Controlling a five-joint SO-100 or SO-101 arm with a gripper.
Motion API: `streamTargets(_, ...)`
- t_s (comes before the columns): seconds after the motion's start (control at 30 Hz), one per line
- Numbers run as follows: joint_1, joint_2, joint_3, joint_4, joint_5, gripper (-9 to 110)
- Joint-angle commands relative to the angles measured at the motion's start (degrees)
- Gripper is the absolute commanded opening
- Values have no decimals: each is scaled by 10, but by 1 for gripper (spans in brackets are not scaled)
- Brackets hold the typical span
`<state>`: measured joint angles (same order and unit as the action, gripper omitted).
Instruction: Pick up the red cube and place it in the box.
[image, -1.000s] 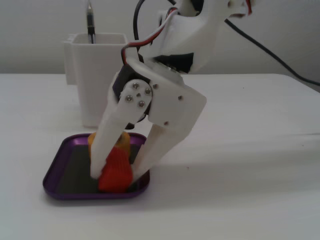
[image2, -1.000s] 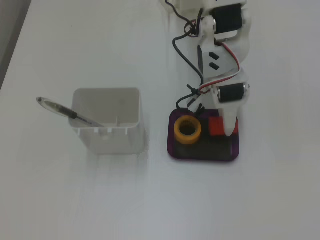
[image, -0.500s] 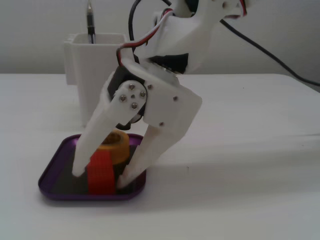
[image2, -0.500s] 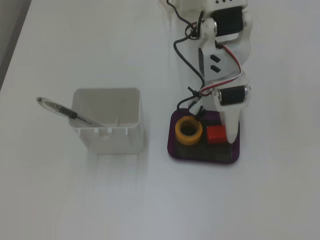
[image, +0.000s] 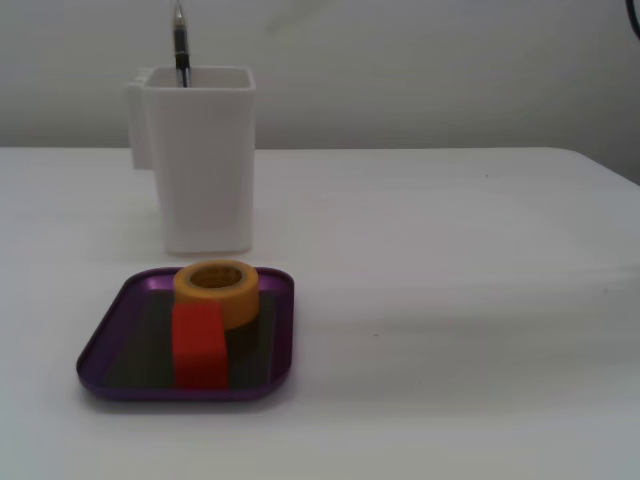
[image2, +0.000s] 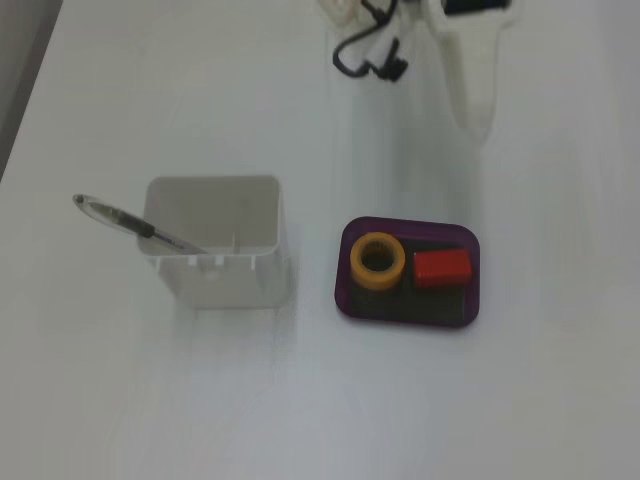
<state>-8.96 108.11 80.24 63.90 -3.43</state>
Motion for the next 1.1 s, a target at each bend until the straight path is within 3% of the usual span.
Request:
streamTargets(0.0,2,116,40,51,4,17)
streamTargets(0.17,18,283,183,63,3,16)
streamTargets(0.5,176,630,528,20,7,16)
streamTargets(0.73,186,896,771,20,8,16)
streamTargets(1.07,185,862,901,13,11,16)
